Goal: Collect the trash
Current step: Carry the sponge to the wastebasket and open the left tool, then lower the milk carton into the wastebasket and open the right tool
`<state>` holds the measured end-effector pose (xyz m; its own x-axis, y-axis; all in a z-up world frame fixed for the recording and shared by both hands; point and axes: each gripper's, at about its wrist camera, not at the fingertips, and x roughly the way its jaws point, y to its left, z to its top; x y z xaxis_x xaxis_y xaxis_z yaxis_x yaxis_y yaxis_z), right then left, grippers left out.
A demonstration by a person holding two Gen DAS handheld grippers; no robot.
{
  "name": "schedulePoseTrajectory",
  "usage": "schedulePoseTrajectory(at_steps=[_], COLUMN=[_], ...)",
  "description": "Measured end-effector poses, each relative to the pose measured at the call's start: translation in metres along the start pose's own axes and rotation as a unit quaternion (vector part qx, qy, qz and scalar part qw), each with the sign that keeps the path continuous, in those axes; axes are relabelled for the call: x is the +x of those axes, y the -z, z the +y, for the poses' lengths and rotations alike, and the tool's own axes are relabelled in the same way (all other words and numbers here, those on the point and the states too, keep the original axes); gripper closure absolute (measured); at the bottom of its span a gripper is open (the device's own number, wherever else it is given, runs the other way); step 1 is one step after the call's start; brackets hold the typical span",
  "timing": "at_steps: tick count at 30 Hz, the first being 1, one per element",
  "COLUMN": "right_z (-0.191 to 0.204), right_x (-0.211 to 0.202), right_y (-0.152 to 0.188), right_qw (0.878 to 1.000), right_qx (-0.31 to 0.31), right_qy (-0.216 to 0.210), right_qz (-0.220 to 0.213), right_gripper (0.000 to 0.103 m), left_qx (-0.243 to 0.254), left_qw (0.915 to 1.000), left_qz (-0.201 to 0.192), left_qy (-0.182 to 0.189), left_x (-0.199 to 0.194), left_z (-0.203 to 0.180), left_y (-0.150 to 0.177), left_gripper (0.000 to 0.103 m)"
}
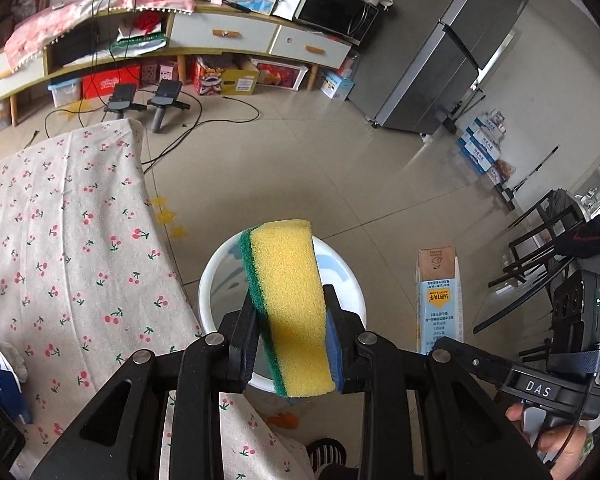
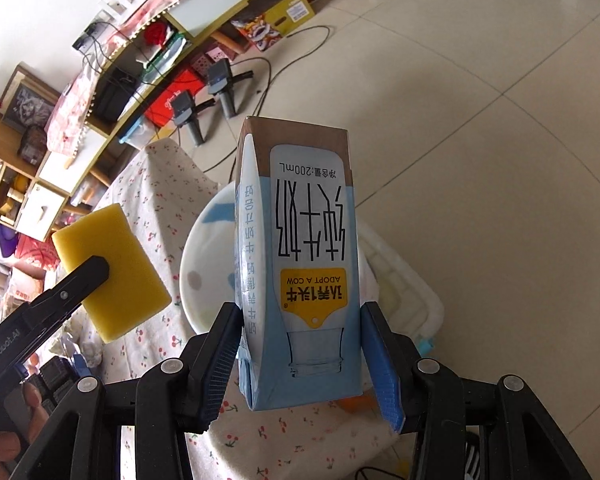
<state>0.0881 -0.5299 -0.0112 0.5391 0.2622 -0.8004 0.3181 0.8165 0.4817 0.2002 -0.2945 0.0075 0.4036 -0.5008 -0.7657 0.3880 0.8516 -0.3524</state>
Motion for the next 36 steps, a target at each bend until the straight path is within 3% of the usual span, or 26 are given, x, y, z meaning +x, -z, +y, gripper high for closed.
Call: schedulePoseTrajectory(at_steps=[3, 6, 7, 9, 10, 21, 36], right_z=[-0.002, -0.002, -0.001, 0.0, 0.001, 0.027, 0.041], right_x=[-0.001, 0.0, 0.0, 0.002, 0.003, 0.029, 0.047], right_y=[0.001, 0.0, 0.001, -0.001, -0.001, -0.011, -0.011], right_qw=[1.0, 1.0, 1.0, 1.0, 1.0, 1.0, 0.999], right_qx=[0.004, 0.005, 0.005, 0.005, 0.005, 0.01, 0.021], right_qy=[0.0, 0.001, 0.002, 0.004, 0.004, 0.006, 0.034], right_qz=[-0.001, -0.002, -0.002, -0.001, 0.0, 0.003, -0.002], right_gripper=[0.05, 0.05, 0.05, 0.05, 0.05, 0.049, 0.049], left_qx=[0.001, 0.004, 0.007, 0.019, 0.025, 0.054, 0.026], left_qw=[1.0, 0.9997, 0.9995, 0.9992, 0.9988, 0.9956, 0.9946], left_qz=[0.005, 0.022, 0.021, 0.006, 0.001, -0.011, -0.033], left_qy=[0.001, -0.009, -0.02, -0.034, -0.042, -0.076, -0.095], left_x=[0.008, 0.018, 0.018, 0.012, 0.008, -0.05, -0.115], left_z=[0.001, 0.003, 0.003, 0.004, 0.005, 0.043, 0.099], left_y=[-0.002, -0.003, -0.002, 0.002, 0.004, 0.027, 0.049], left_gripper=[0.072, 0.06, 0.043, 0.023, 0.019, 0.014, 0.013])
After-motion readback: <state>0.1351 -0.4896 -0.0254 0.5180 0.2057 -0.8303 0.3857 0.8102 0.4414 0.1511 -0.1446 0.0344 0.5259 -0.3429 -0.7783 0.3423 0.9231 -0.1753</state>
